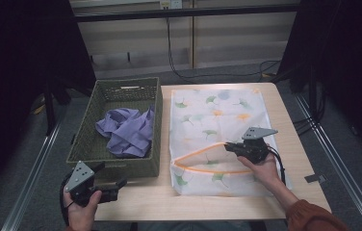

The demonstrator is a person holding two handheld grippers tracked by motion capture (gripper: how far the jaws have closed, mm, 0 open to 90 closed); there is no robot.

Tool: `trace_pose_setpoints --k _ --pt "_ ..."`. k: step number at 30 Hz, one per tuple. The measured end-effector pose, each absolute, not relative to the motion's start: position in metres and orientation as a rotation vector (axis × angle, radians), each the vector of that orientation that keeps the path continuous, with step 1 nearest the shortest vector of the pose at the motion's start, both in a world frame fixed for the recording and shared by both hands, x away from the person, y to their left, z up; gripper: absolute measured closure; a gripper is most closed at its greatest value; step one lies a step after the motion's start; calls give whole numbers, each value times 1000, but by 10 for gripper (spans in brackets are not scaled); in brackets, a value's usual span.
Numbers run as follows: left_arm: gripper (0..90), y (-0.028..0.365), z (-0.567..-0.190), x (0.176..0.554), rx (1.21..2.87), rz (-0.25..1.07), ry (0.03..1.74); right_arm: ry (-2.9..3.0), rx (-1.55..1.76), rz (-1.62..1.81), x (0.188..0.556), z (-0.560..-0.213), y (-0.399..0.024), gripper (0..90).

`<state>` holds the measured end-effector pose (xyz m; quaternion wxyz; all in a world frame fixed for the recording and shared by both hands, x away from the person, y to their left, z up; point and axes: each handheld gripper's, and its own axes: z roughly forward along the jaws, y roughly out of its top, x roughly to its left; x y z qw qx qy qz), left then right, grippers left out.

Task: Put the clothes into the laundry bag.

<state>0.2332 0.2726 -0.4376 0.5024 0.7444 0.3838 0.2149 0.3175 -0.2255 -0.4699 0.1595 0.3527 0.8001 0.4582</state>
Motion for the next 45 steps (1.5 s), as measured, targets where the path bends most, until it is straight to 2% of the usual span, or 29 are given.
trace_pose_setpoints --k 45 --pt "38 273 -437 231 1781 536 908 2206 1004 1436 344 -423 -223 893"
